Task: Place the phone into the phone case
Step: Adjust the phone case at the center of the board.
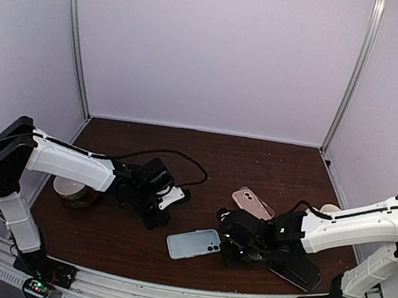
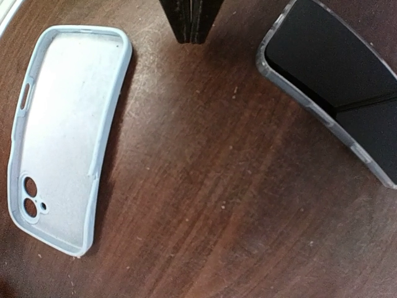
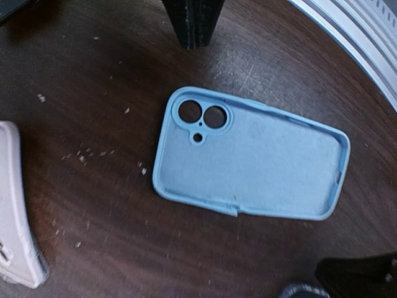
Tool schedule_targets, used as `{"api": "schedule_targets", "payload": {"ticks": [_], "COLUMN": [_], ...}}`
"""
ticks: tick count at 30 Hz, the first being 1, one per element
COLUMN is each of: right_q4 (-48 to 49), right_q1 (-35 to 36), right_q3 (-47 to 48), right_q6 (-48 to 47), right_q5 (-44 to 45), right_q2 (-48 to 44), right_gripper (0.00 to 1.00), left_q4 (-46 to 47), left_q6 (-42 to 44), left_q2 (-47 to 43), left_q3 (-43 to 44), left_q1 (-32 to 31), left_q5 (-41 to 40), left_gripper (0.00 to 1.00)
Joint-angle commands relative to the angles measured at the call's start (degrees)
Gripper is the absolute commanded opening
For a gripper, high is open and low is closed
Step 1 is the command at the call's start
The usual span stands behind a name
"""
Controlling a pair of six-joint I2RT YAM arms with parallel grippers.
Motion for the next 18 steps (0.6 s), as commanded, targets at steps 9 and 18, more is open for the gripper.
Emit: {"api": "schedule_targets", "payload": {"ticks": [9, 18], "right_q4": [-1.4, -0.6], "right_q1": [-2.6, -9.1], "right_q3": [5.6, 14.2], "right_q6": [8.8, 1.8], "right_q5": [-7.7, -5.1], "right_q2": [14.5, 20.1], "right_gripper": [0.00, 0.00], "left_q4": [-0.2, 2.6], "left_q6": [3.1, 1.8], "left_q2": [6.5, 4.8], "left_q3": [0.6, -2.9], "left_q1": [-3.0, -3.7], "left_q5": [8.4, 13.3], "left_gripper": [0.06, 0.06]}}
